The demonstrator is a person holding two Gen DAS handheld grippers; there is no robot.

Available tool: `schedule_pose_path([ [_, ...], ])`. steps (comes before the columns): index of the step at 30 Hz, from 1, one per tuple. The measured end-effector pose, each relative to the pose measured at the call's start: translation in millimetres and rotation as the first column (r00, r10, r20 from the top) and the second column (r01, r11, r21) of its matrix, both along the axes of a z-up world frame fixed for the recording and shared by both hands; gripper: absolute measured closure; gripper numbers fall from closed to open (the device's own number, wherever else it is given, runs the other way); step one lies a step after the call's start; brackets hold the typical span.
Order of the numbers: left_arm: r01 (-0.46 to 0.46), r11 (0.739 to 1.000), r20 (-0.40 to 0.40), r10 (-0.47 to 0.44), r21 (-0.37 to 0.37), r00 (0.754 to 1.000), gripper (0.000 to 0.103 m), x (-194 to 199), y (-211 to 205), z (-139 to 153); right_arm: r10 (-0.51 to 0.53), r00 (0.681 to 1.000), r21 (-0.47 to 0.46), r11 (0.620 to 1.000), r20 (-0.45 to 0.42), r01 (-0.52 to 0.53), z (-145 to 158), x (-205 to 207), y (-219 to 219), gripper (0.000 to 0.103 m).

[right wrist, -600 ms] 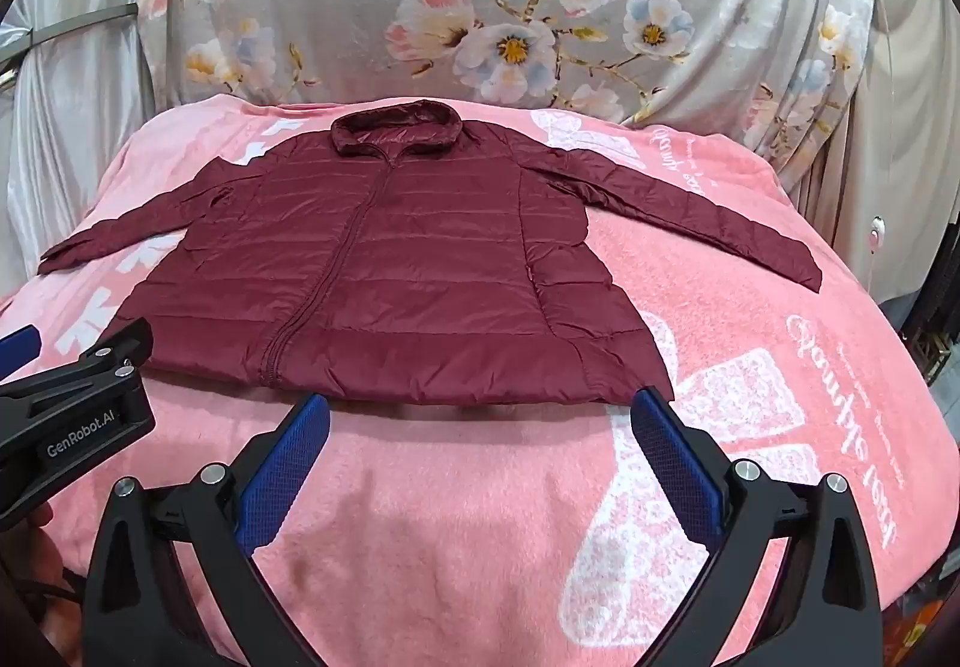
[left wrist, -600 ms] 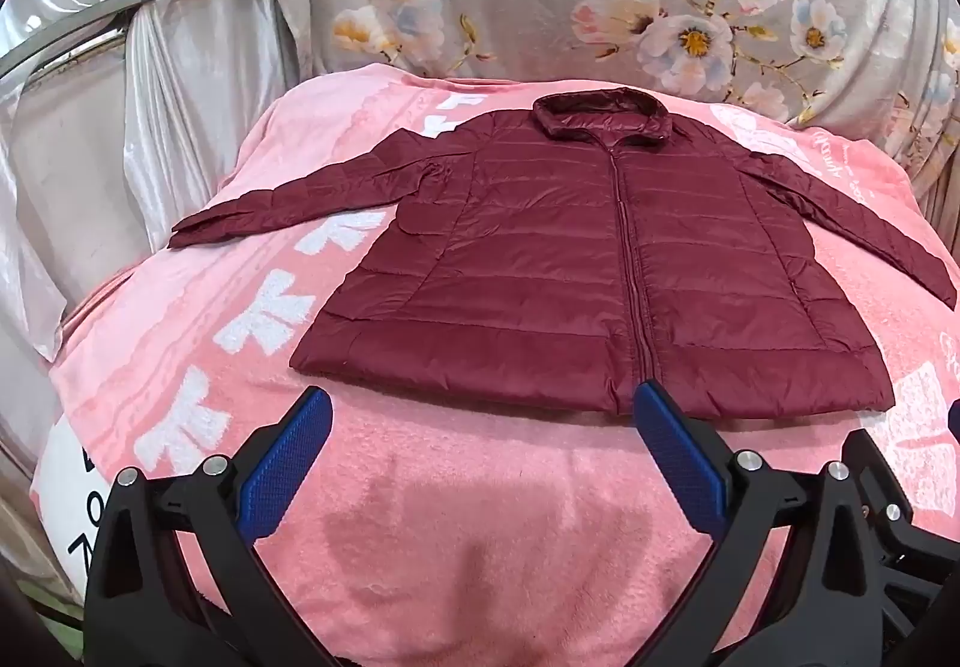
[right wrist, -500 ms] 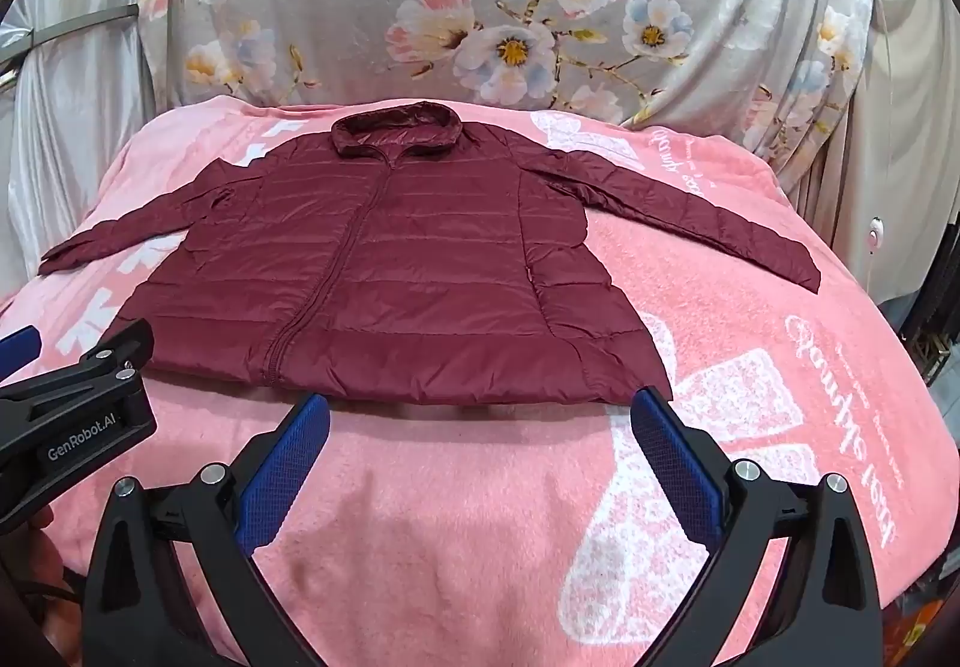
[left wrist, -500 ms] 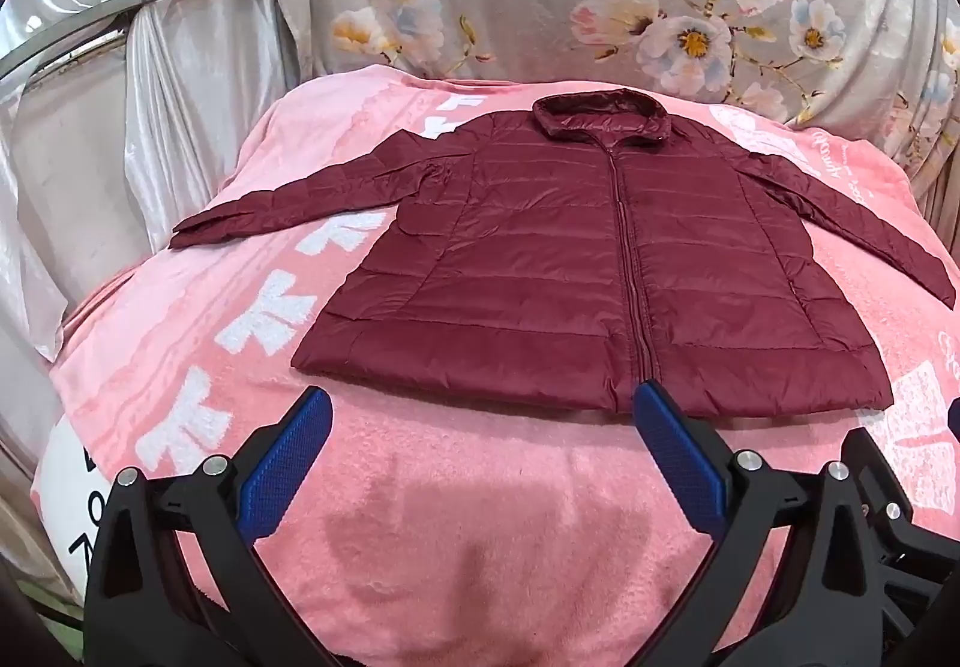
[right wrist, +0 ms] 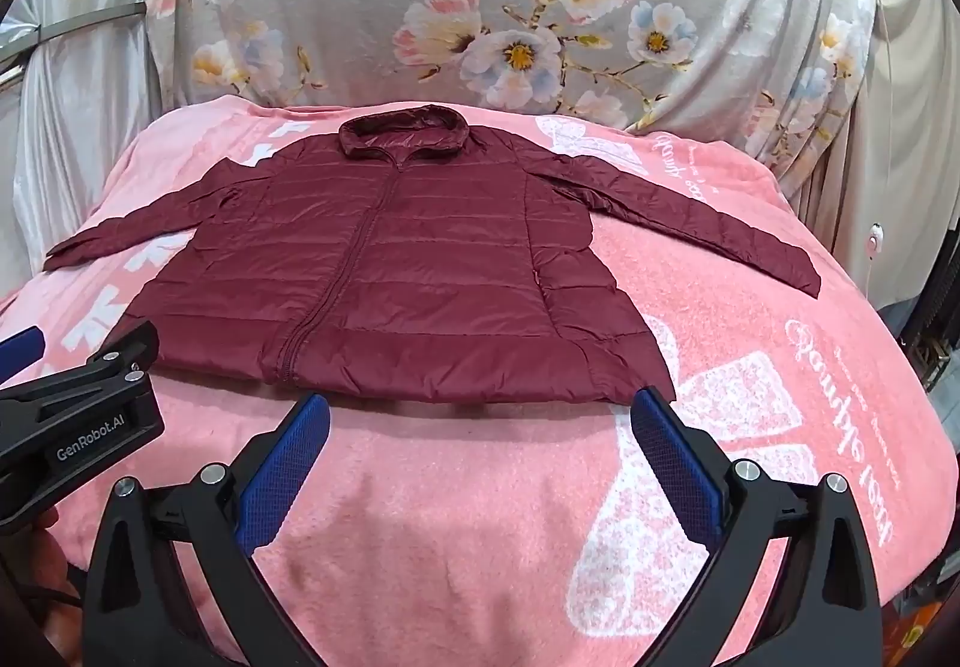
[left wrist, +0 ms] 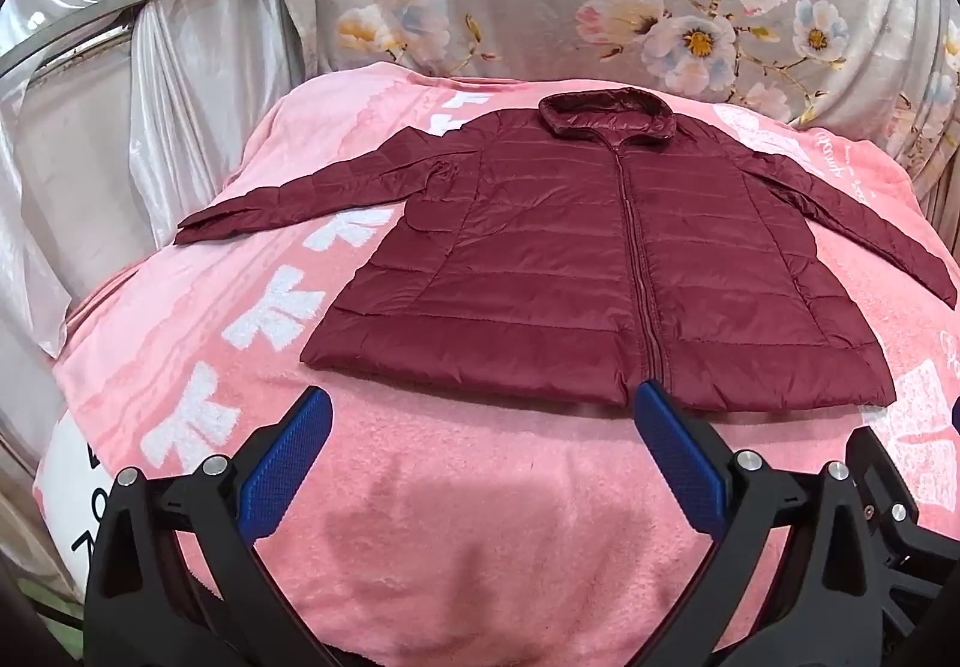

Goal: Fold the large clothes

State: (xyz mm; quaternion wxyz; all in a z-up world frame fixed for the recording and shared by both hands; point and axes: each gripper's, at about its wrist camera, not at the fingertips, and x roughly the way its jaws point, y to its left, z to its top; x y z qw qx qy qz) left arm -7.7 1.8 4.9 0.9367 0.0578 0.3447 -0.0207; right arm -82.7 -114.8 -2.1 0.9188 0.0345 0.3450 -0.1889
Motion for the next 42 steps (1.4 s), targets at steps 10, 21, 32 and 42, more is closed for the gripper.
schedule_pose_path([
  [10, -0.001, 1.0, -0.002, 0.001, -0.003, 1.0, 0.005, -0.8, 3.8, -0.4, 0.002, 1.0, -0.001, 1.0, 0.001, -0.002, 3.8, -1.0, 2.5, 0.005],
  [21, -0.001, 1.0, -0.002, 0.001, -0.002, 1.0, 0.005, -0.5, 4.4, 0.1, 0.002, 1.0, 0.001, 1.0, 0.003, -0.002, 5.7, -2.1, 3.2, 0.005],
  [32, 0.0, 1.0, -0.002, 0.0, -0.002, 1.0, 0.005, -0.5, 4.4, 0.4, 0.006, 1.0, 0.001, 1.0, 0.005, -0.006, 4.8, -2.9, 4.6, 0.005],
  [42, 0.001, 1.0, -0.002, -0.001, -0.003, 1.0, 0.005, -2.4, 8.3, -1.0, 0.008, 1.0, -0.002, 1.0, 0.004, -0.008, 5.4, -2.6, 7.6, 0.005],
])
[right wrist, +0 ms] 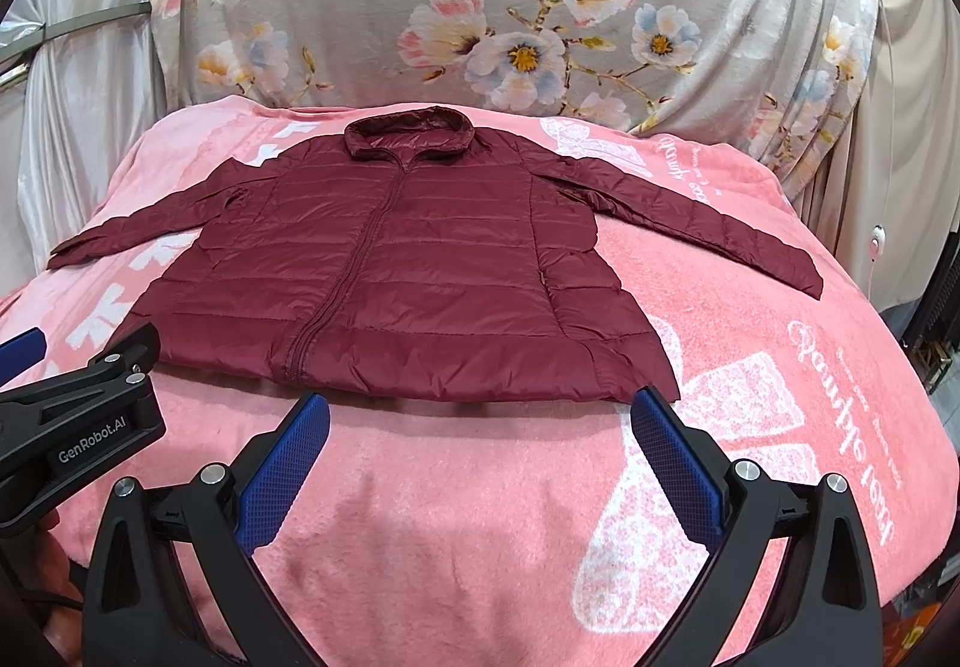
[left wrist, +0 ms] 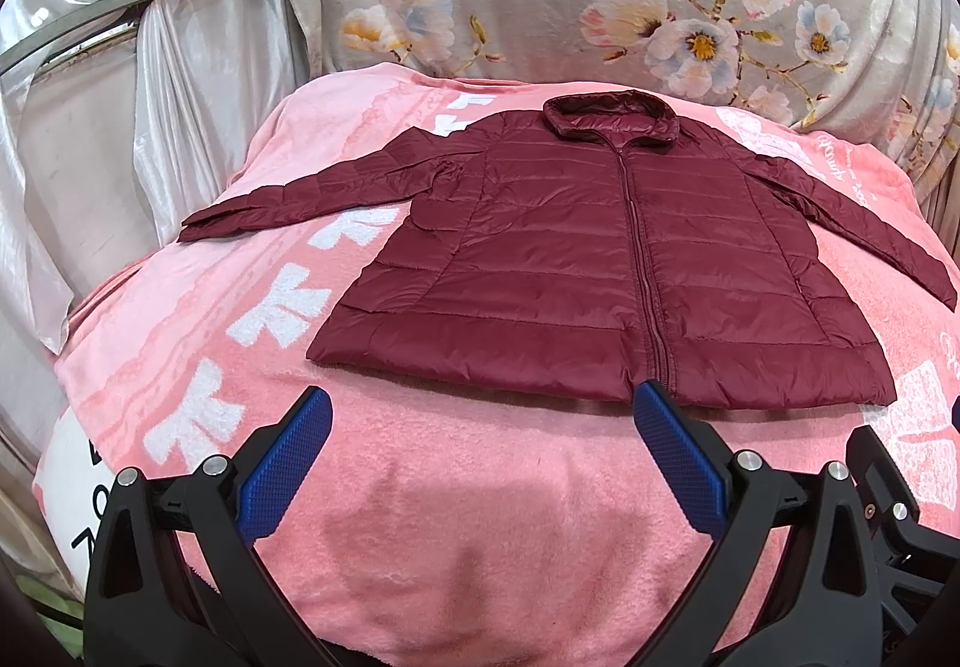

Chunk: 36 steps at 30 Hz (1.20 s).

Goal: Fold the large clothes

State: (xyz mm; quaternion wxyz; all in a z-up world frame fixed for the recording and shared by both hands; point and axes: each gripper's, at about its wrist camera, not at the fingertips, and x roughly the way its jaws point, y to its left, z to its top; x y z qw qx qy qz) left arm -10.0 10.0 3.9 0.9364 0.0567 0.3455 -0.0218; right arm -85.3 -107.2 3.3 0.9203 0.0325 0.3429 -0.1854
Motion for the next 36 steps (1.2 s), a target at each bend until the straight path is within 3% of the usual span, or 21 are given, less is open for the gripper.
schedule_pose_path([
  [36, -0.002, 1.0, 0.001, 0.002, -0.007, 1.0, 0.005, 0, 15, 3, 0.004, 1.0, -0.004, 1.0, -0.003, -0.004, 3, 4, 10, 0.005],
])
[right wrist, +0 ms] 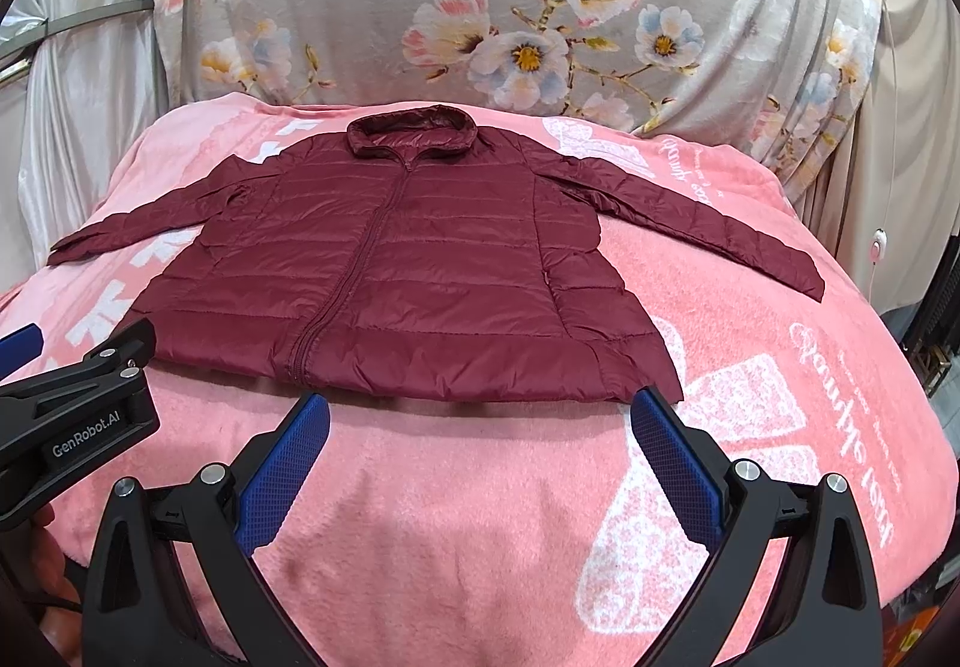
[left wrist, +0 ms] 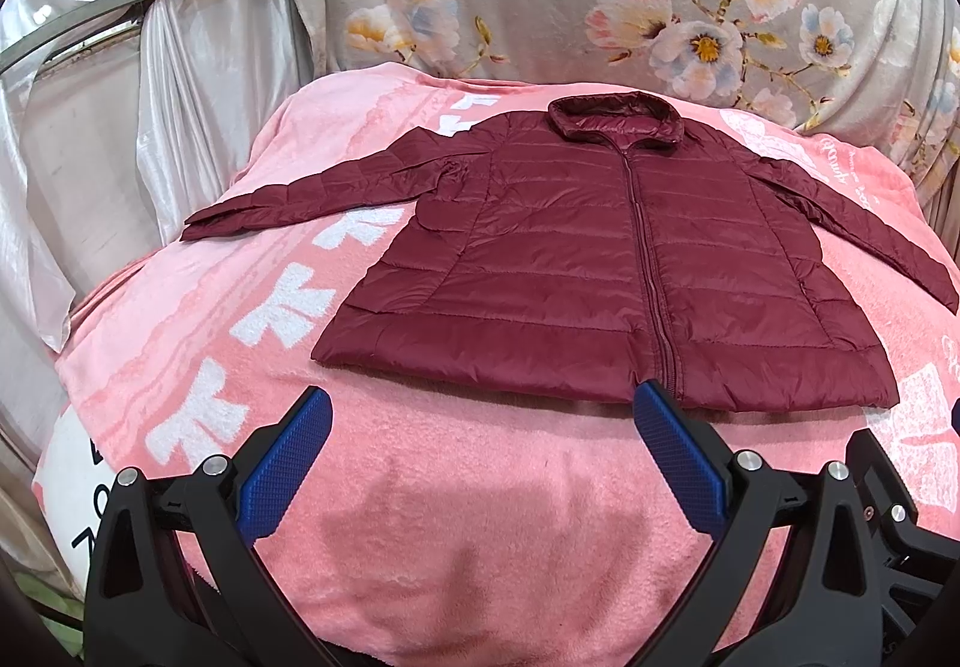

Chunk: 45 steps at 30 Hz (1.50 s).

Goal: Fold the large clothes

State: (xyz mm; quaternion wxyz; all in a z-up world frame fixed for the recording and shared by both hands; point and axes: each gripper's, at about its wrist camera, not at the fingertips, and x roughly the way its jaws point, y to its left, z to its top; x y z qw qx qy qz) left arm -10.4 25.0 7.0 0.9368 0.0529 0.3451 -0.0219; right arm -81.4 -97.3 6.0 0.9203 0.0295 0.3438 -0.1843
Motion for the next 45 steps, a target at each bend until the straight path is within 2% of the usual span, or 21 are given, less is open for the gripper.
schedule_pose_path([
  [18, -0.016, 1.0, -0.006, 0.016, 0.015, 1.0, 0.005, 16, -2, -12, -0.011, 1.0, 0.002, 1.0, -0.002, 0.011, -3, 4, 5, 0.005],
  [24, -0.032, 0.999, 0.018, 0.031, 0.027, 0.999, 0.005, 33, -6, -10, -0.064, 0.998, 0.048, 0.997, 0.006, 0.063, -11, 23, -58, 0.005],
  [27, -0.039, 0.999, 0.039, 0.038, 0.031, 0.999, 0.005, 43, -10, -7, -0.097, 0.995, 0.123, 0.988, 0.025, 0.093, -14, 32, -102, 0.005],
  [30, -0.047, 0.998, 0.071, 0.044, 0.041, 0.997, 0.005, 56, -17, -2, -0.141, 0.989, 0.159, 0.978, 0.052, 0.131, -14, 42, -136, 0.005],
  [39, -0.058, 0.998, 0.146, 0.052, 0.037, 0.988, 0.005, 105, -39, 10, -0.325, 0.941, 0.227, 0.928, 0.096, 0.297, -30, 78, -272, 0.005],
  [45, -0.053, 0.996, 0.148, 0.043, 0.068, 0.988, 0.005, 142, -56, 6, -0.447, 0.891, 0.307, 0.86, 0.071, 0.407, -61, 97, -360, 0.005],
])
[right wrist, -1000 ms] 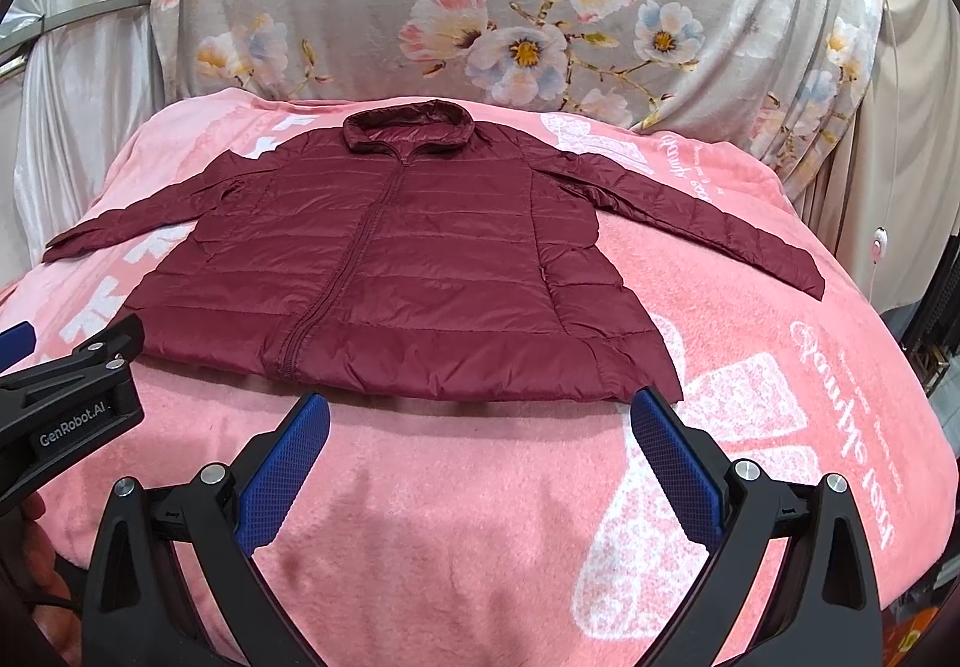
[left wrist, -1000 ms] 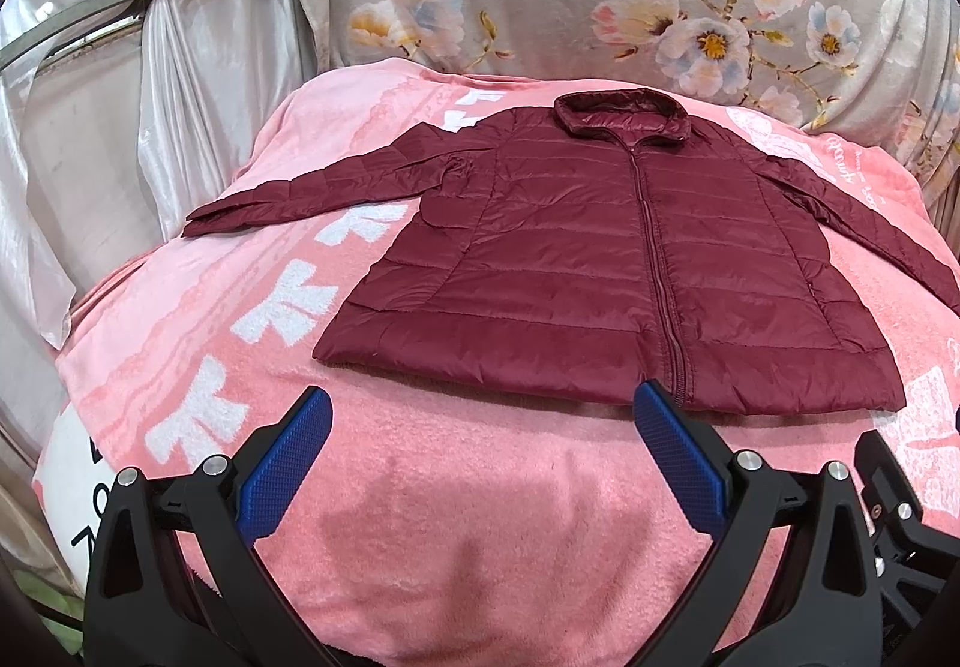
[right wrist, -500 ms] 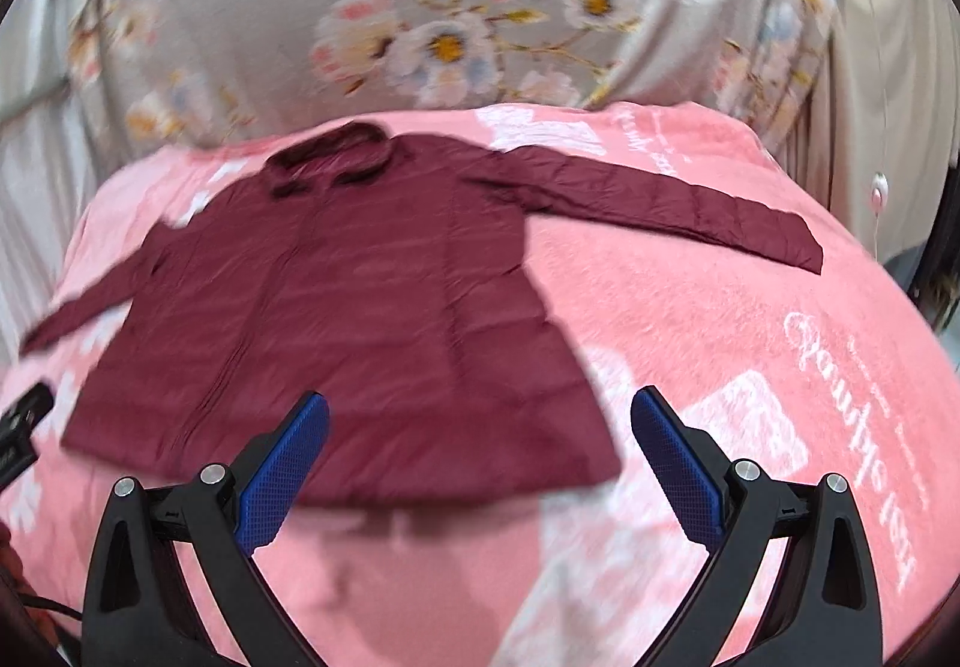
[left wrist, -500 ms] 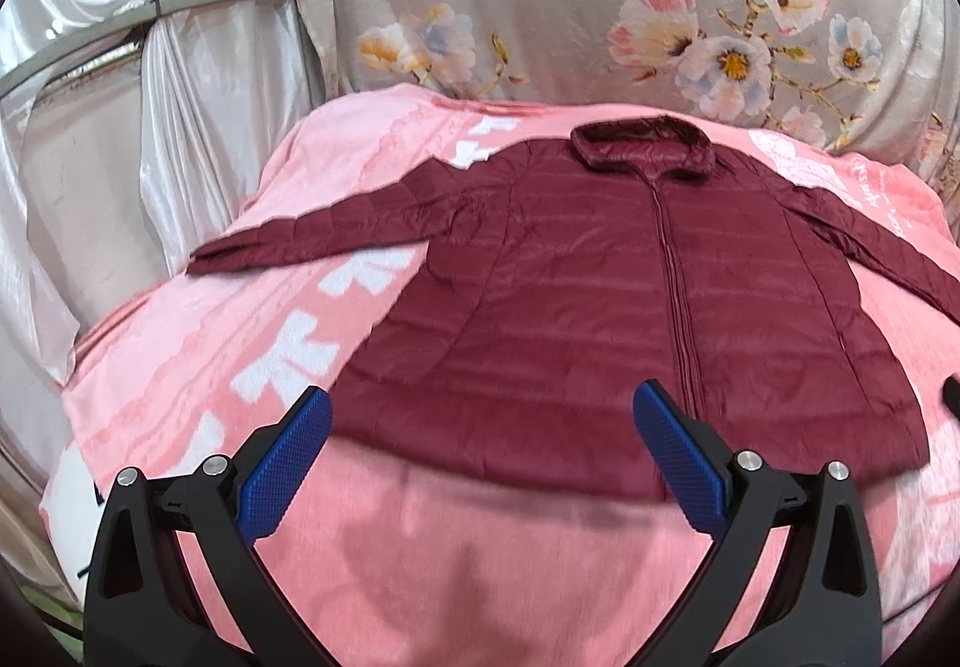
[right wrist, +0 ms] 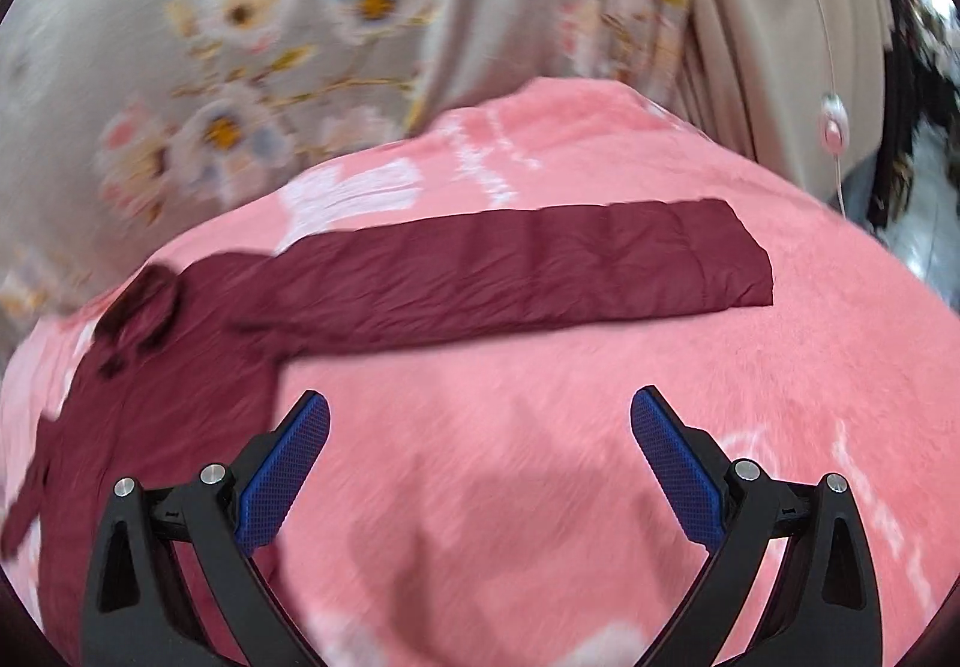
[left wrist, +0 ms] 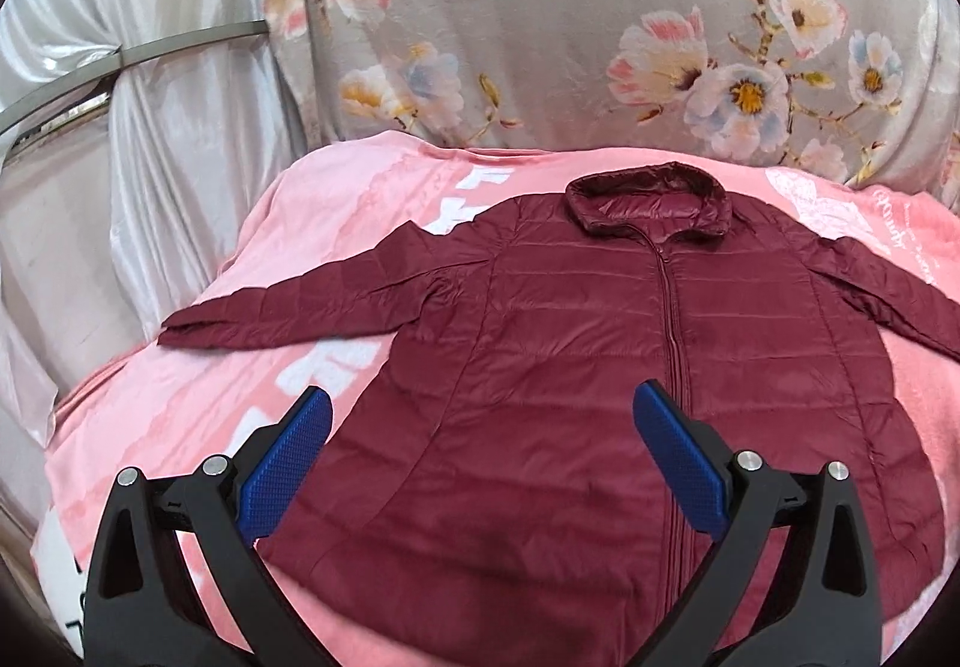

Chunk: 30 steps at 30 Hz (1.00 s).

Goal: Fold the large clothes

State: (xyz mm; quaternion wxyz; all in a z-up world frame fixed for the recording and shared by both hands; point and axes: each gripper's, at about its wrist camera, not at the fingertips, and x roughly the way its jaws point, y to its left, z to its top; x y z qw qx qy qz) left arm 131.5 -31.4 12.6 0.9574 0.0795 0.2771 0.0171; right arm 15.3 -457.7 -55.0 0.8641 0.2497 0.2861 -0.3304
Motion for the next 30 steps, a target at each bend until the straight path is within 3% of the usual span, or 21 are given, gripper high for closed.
schedule_pose_path([
  [5, -0.02, 0.999, -0.031, 0.021, 0.034, 0.999, 0.005, 34, -10, -15, -0.102, 0.995, 0.075, 0.992, -0.001, 0.102, -27, 6, -59, 0.005],
  [12, -0.058, 0.996, -0.065, 0.063, 0.069, 0.996, 0.005, 65, -11, -40, -0.24, 0.97, 0.219, 0.949, 0.027, 0.228, -60, -2, -112, 0.007],
  [14, -0.064, 0.995, -0.083, 0.07, 0.072, 0.994, 0.005, 72, -9, -47, -0.263, 0.963, 0.234, 0.941, 0.051, 0.245, -61, -3, -119, 0.014],
  [16, -0.071, 0.996, -0.099, 0.077, 0.062, 0.992, 0.005, 77, -6, -52, -0.256, 0.965, 0.222, 0.946, 0.057, 0.238, -58, 4, -123, 0.036],
  [17, -0.075, 0.996, -0.105, 0.081, 0.056, 0.991, 0.005, 80, -4, -53, -0.242, 0.969, 0.215, 0.95, 0.054, 0.226, -57, 10, -125, 0.042],
  [19, -0.078, 0.996, -0.113, 0.083, 0.045, 0.99, 0.005, 83, 0, -55, -0.209, 0.977, 0.181, 0.964, 0.05, 0.197, -50, 25, -124, 0.071],
  [22, -0.09, 0.995, -0.113, 0.094, 0.041, 0.989, 0.005, 88, 7, -56, -0.155, 0.987, 0.066, 0.986, 0.034, 0.152, -27, 54, -107, 0.09],
  [27, -0.116, 0.992, -0.118, 0.12, 0.04, 0.986, 0.005, 99, 20, -54, 0.098, 0.99, -0.099, 0.991, 0.103, -0.087, 32, 117, -26, 0.092],
  [30, -0.137, 0.99, -0.124, 0.138, 0.018, 0.983, 0.005, 105, 34, -52, 0.32, 0.942, -0.199, 0.934, 0.101, -0.296, 58, 161, 55, 0.093],
])
